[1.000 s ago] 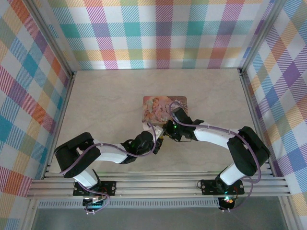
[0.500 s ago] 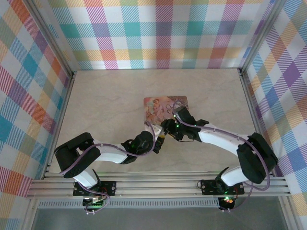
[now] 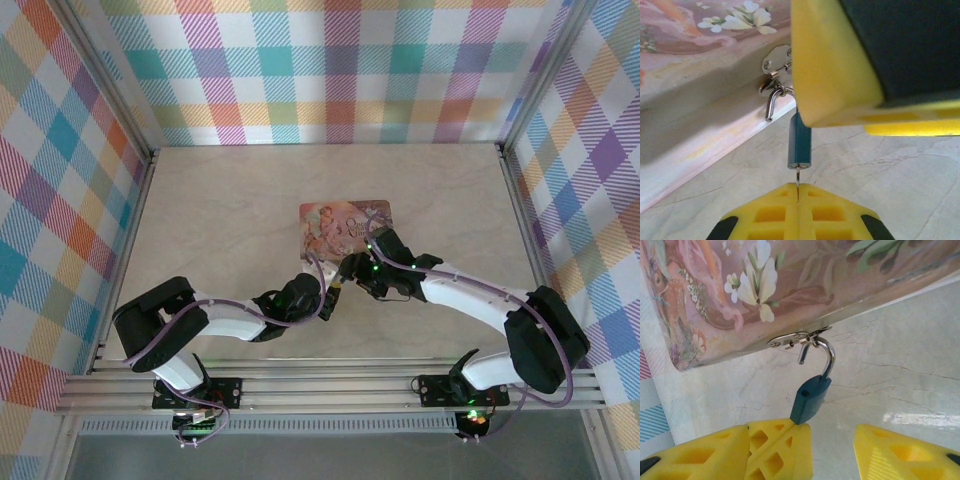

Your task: Unlock a padlock with a key

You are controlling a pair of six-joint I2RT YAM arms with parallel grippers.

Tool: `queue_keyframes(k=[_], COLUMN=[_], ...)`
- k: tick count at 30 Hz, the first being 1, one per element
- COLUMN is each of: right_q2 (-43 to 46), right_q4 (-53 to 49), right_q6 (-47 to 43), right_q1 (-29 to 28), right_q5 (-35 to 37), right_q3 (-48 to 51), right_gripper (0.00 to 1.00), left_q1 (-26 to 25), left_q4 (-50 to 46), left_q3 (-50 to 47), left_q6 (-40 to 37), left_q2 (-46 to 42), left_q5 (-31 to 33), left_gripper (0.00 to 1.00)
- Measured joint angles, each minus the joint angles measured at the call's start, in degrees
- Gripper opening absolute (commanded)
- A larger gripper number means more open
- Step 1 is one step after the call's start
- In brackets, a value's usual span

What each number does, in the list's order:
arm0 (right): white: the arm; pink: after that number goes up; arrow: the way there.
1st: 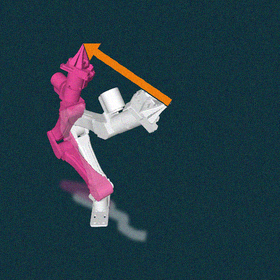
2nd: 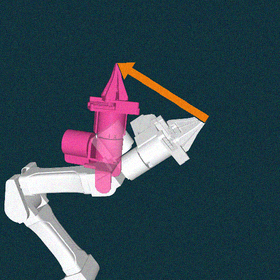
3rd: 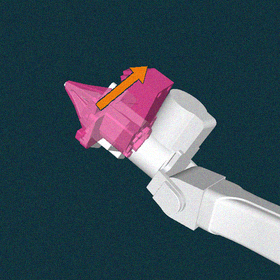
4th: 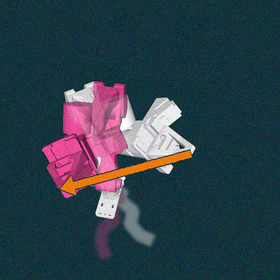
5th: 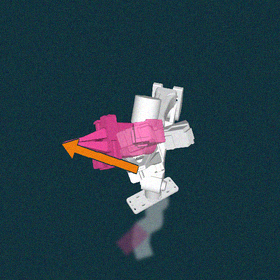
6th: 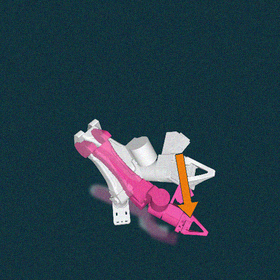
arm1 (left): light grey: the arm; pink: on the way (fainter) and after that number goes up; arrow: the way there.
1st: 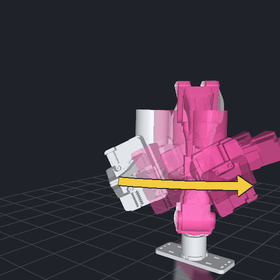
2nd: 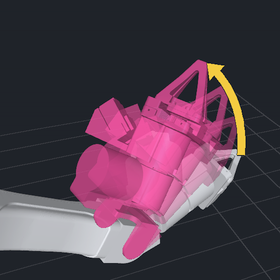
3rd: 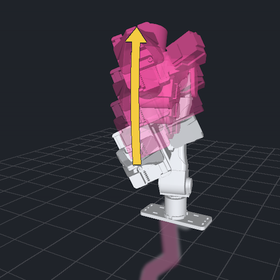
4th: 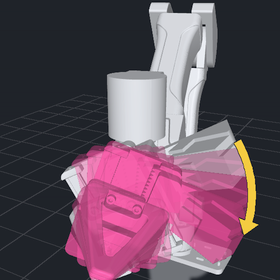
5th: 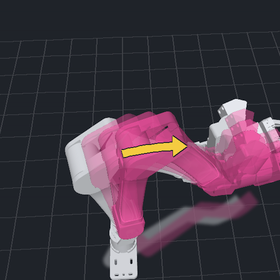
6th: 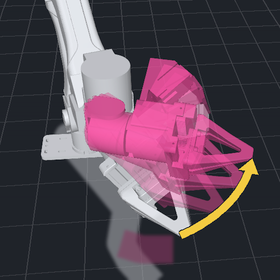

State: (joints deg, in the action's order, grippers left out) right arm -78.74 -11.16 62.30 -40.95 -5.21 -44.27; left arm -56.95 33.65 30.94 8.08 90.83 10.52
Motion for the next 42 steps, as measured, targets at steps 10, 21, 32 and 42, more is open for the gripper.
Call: queue_keyframes(k=[10,21,32,42], right_q2=[-4.8,-7.0,-7.2,-8.2], right_q4=[2.7,4.2,4.2,3.3], right_q6=[-0.1,-0.1,-0.1,-0.2], right_q1=[0.0,0.0,0.0,0.0], right_q5=[-4.5,-6.4,-6.4,-5.7], right_q3=[0.0,-0.9,-1.1,-1.8], right_gripper=[0.51,0.39,0.34,0.21], left_q1=[-1.2,-2.3,-2.7,-3.0], left_q4=[-3.6,-3.8,-3.8,-3.8], left_q3=[0.2,0.4,0.4,0.7], left_q6=[-2.7,-4.8,-6.1,-6.3], left_q2=[-1.8,-1.8,-1.8,-1.8], left_q5=[4.4,6.3,6.3,6.0], left_gripper=[0.00,0.00,0.00,0.00])
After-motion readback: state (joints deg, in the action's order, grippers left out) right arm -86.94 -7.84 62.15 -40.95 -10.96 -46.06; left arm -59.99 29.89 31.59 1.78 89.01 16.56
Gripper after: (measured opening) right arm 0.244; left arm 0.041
